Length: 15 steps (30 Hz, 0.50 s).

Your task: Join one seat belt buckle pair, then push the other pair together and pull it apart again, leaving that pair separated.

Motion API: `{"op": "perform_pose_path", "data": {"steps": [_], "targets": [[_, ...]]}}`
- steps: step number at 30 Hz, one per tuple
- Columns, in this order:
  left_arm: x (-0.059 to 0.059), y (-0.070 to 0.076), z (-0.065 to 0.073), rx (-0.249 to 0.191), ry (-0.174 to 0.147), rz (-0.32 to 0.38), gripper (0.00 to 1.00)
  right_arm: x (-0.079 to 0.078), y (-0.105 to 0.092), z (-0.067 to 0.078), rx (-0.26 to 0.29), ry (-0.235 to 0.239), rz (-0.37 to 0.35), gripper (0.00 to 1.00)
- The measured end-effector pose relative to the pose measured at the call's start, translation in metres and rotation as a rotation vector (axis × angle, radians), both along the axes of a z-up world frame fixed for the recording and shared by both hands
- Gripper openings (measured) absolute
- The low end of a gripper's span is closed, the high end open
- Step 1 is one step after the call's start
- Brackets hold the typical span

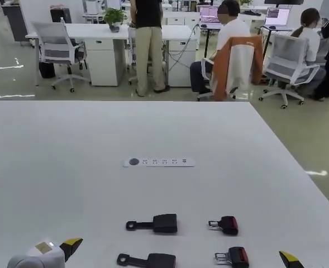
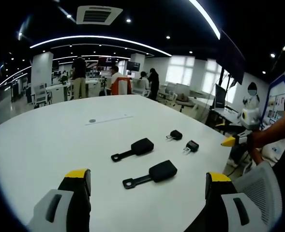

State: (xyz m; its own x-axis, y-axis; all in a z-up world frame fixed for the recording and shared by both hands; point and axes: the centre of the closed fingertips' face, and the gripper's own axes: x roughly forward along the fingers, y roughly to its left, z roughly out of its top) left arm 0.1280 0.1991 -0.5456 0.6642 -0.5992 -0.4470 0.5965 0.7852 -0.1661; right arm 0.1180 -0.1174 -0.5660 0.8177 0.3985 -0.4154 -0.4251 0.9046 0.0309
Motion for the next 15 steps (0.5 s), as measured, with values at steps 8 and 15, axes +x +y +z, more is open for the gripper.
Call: {"op": "perform_pose_path", "data": {"steps": [8,15], "targets": [[0.0004,-0.0013,-0.0015,0.0,0.001,-0.004,1.0,0.001,-0.0015,-0.0026,0.001,0.002,-0.002,0.96],[0.0005,0.0001,-0.0034,0.002,0.001,-0.008,1.0,0.001,-0.0003,-0.0025,0.004,0.004,0.0,0.96]]}}
